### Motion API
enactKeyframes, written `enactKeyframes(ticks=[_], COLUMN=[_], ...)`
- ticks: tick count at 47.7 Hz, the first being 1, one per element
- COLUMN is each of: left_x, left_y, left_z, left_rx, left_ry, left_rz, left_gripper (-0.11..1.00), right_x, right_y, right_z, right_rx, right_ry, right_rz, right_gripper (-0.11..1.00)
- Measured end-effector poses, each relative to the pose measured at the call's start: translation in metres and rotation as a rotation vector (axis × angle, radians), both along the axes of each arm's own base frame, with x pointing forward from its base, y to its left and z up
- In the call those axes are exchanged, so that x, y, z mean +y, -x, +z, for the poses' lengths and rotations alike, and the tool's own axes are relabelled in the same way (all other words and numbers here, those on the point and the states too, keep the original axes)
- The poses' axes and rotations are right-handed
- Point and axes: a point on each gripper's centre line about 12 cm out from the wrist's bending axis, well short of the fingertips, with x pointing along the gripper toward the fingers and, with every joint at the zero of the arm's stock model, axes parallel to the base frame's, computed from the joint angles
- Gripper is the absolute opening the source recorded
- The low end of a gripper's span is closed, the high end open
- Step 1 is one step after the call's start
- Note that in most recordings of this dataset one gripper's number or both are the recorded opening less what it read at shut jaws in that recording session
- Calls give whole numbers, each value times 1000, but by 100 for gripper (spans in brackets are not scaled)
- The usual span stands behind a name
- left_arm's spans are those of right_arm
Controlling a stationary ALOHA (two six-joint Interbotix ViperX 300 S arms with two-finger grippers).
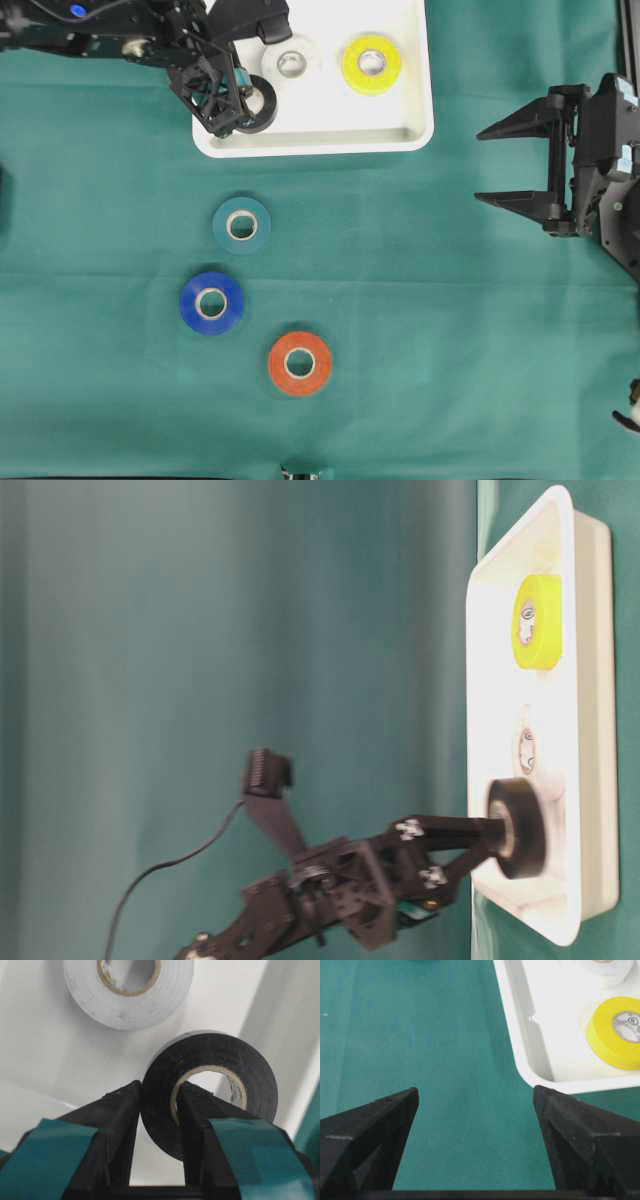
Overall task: Pick up the tape from a random location and place it into the white case.
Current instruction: 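Lower the black roll into the tray's lower-left corner and release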
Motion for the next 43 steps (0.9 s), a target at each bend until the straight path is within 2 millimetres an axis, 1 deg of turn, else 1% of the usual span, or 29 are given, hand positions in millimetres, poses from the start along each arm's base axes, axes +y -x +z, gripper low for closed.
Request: enactKeyframes(ticks=[11,34,35,37,39,43], left_x=[1,0,0,1,0,1], left_y=[-1,-1,-2,-1,-2,-2], left_z=[-11,-10,-10,-10,-10,-10], left_rx=[19,18,16,16,14,7], left_ry=[6,-3,-3,-3,-2,-5], left_rz=[0,-18,-17,-15,-16,-16], left_gripper=[18,19,20,28,39,66], right_x=[0,0,0,0,0,0], right_y=[0,0,0,0,0,0], right_z=[0,0,0,0,0,0], right_rx=[0,0,0,2,2,2], right_ry=[1,0,1,0,0,1], right_rz=[1,0,2,2,0,1], right_gripper=[88,88,88,88,88,88])
